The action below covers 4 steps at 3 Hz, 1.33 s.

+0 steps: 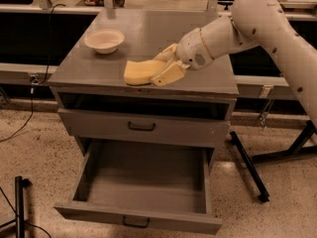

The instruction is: Pick sponge from middle drawer and place on counter

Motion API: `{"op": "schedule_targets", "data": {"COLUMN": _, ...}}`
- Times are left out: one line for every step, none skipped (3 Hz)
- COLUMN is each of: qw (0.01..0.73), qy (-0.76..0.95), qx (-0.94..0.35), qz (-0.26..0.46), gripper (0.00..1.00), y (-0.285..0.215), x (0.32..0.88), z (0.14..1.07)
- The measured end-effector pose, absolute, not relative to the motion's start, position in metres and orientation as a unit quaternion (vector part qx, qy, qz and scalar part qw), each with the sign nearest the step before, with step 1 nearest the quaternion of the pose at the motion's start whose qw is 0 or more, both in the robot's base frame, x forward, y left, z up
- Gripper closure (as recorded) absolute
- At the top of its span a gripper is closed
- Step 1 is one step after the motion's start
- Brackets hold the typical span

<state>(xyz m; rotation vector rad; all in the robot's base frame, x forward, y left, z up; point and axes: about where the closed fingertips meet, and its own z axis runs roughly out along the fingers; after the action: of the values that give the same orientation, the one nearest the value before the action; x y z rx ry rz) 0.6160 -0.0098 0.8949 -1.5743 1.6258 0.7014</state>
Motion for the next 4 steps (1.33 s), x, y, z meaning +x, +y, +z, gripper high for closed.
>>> {"op": "schedule_targets", "data": {"qw": 0.403, "qy": 0.664, "qx": -0.581, "qz": 0.244, "gripper": 1.0, "y": -0.037, "x": 0.662, "z": 0.886}}
{"op": "schedule_targets", "data": {"qw": 0.423, "qy": 0.698, "qx": -0.537, "qz": 0.216, "gripper": 0.85, "y": -0.066, "x": 0.7, "z": 0.866}}
{"op": "schedule_targets", "data": {"qw": 0.425, "qy": 0.729, "qx": -0.498, "qz": 0.201, "gripper": 0.61, "y": -0.088, "x": 0.724, "z": 0.847}}
{"op": "schedule_targets", "data": {"qw": 0.423, "qy": 0.729, "qx": -0.498, "qz": 0.203, "gripper": 0.38, "y": -0.086, "x": 0.724, "z": 0.845}}
